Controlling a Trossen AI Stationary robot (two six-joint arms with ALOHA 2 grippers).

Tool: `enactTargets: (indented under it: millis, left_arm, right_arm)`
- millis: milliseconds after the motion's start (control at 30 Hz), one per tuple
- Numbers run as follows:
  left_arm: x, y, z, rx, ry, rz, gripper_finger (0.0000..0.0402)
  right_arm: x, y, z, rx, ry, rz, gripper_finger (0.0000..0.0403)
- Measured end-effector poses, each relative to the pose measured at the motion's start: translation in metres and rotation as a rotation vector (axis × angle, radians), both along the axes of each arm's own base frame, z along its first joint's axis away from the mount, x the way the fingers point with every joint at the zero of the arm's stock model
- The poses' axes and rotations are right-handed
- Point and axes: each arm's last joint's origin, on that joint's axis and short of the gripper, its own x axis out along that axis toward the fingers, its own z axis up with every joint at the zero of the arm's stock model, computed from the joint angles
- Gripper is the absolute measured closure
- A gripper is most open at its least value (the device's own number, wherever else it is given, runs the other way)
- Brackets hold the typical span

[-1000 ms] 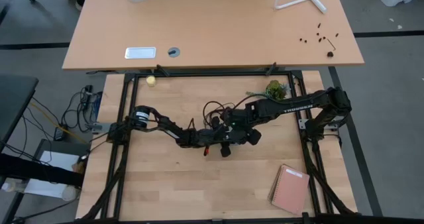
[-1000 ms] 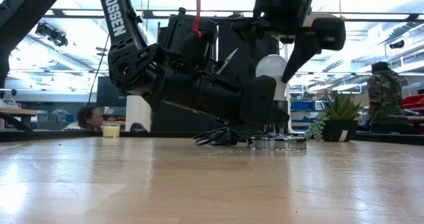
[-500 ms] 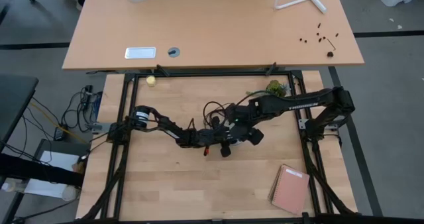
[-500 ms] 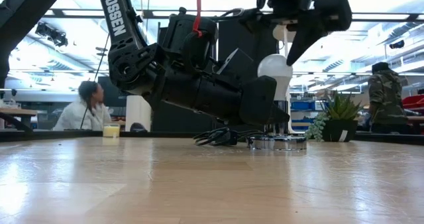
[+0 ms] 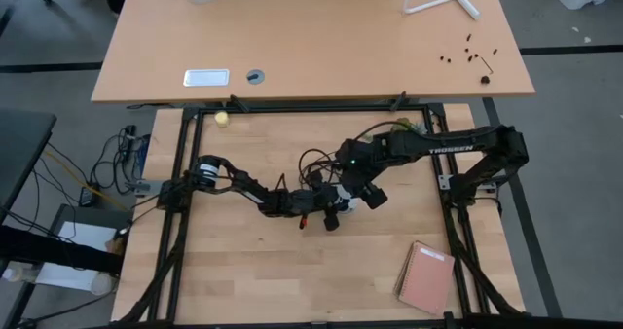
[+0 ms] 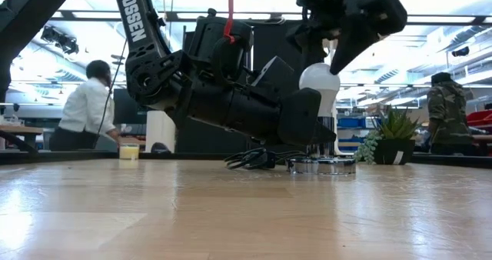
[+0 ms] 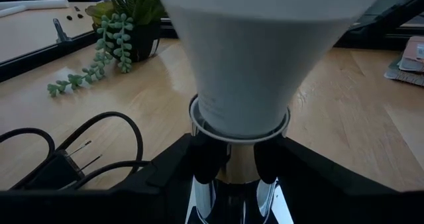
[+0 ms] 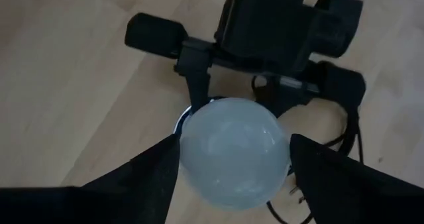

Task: Screw lightbulb
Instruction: Remove the white lightbulb from the metallic lamp

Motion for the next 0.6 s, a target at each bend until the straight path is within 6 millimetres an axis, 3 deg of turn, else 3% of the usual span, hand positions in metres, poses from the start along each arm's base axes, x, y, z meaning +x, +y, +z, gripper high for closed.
enactTargets:
  millis: [600]
  left_arm:
    - [0.000, 0.000, 0.000, -0.004, -0.001, 0.003, 0.0204]
  right_arm:
    - [-0.018, -0.001, 0.015, -0.063, 0.008, -0.224, 0.0132]
